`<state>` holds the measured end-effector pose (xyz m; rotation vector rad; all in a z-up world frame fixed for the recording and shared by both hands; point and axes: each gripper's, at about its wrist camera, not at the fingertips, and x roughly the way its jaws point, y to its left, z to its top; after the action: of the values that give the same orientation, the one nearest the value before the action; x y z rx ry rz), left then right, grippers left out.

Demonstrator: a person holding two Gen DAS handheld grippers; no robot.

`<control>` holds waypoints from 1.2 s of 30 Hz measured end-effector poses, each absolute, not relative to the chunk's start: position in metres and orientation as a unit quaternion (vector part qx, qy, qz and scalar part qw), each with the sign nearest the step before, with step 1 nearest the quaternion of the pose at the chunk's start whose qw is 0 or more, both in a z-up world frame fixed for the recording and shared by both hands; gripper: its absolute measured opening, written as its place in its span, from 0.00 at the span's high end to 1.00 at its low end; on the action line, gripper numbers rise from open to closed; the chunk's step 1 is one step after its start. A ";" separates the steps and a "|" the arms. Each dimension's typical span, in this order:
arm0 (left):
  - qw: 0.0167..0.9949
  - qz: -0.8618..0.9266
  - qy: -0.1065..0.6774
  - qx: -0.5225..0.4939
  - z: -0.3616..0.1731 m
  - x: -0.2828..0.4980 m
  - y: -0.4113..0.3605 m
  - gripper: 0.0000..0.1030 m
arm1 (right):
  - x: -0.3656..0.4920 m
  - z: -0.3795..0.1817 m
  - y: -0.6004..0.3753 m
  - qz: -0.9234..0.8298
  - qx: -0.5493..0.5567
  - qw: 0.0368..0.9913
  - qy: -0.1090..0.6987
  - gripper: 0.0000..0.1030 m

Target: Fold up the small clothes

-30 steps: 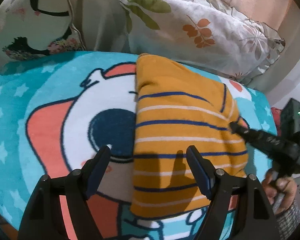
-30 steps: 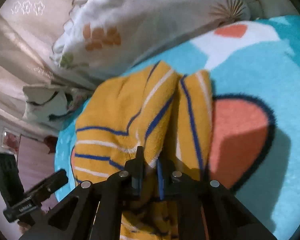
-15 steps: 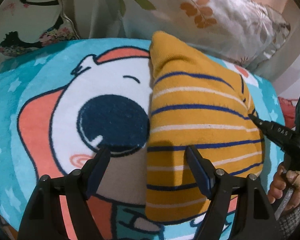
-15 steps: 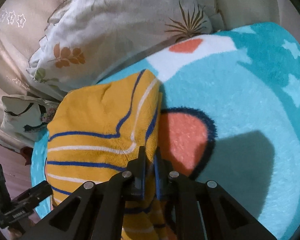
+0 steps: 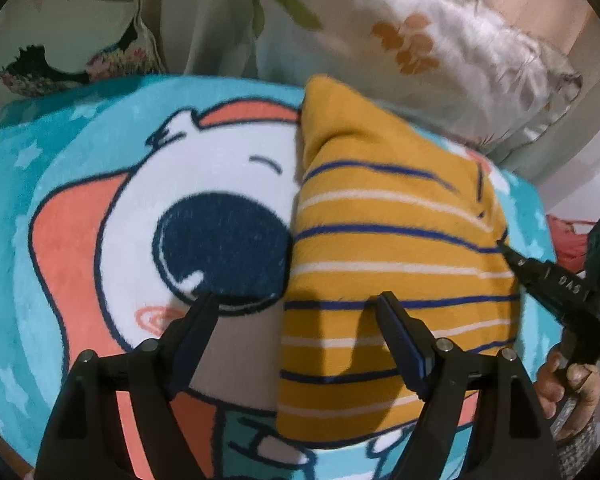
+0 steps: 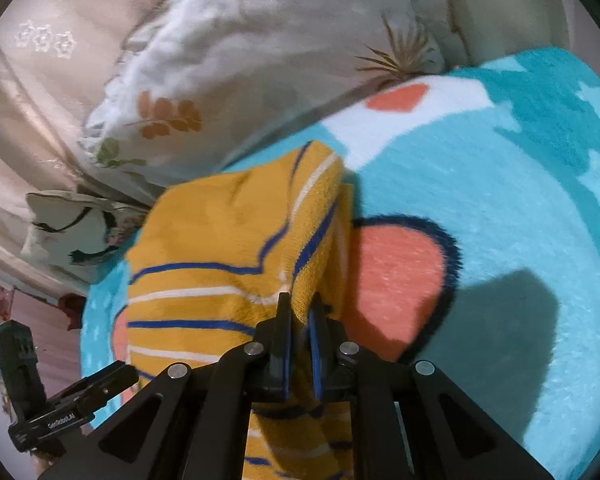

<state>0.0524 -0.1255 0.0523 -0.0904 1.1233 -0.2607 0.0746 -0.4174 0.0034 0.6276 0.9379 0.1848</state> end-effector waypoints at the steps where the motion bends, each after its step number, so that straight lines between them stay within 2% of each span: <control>1: 0.841 -0.128 0.525 -0.039 0.057 0.051 -0.129 0.22 | 0.075 0.005 -0.416 0.091 0.298 0.841 0.443 0.92; 7: 0.844 -0.134 0.516 0.050 0.050 0.056 -0.164 0.22 | 0.079 -0.006 -0.412 0.112 0.338 0.820 0.448 0.92; 8: 0.844 -0.126 0.518 0.064 0.046 0.059 -0.167 0.25 | 0.079 -0.007 -0.410 0.115 0.341 0.818 0.449 0.92; 9: 0.843 -0.123 0.519 0.065 0.044 0.061 -0.164 0.39 | 0.079 -0.006 -0.409 0.117 0.341 0.817 0.450 0.92; 11: 0.837 -0.128 0.529 0.055 0.042 0.064 -0.160 0.58 | 0.079 -0.004 -0.407 0.121 0.337 0.818 0.450 0.92; 14: 0.839 -0.131 0.525 0.060 0.044 0.065 -0.157 0.65 | 0.077 0.000 -0.406 0.125 0.330 0.822 0.448 0.89; 19: 0.834 -0.132 0.536 0.013 0.038 0.070 -0.138 0.62 | 0.070 -0.002 -0.423 0.093 0.330 0.825 0.449 0.85; 22: 0.832 -0.129 0.539 -0.016 0.034 0.073 -0.127 0.50 | 0.063 0.001 -0.435 0.078 0.335 0.828 0.442 0.75; 24: 0.832 -0.130 0.539 -0.031 0.032 0.072 -0.121 0.43 | 0.060 0.009 -0.438 0.068 0.327 0.837 0.433 0.75; 27: 0.818 -0.125 0.557 -0.072 0.036 0.066 -0.109 0.42 | 0.059 0.027 -0.436 0.062 0.306 0.855 0.414 0.75; 31: 0.830 -0.108 0.545 -0.044 0.058 0.038 -0.103 0.39 | 0.063 0.048 -0.416 0.084 0.273 0.873 0.394 0.75; 33: 0.832 -0.098 0.545 -0.034 0.062 0.025 -0.098 0.32 | 0.072 0.056 -0.395 0.120 0.262 0.874 0.392 0.75; 36: 0.825 -0.094 0.557 -0.037 0.057 0.016 -0.088 0.32 | 0.087 0.062 -0.355 0.195 0.254 0.860 0.398 0.75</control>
<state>0.0161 -0.0882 0.0567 -0.0778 1.1835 -0.1992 0.0875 -0.3550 0.0617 0.5336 0.8344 0.4091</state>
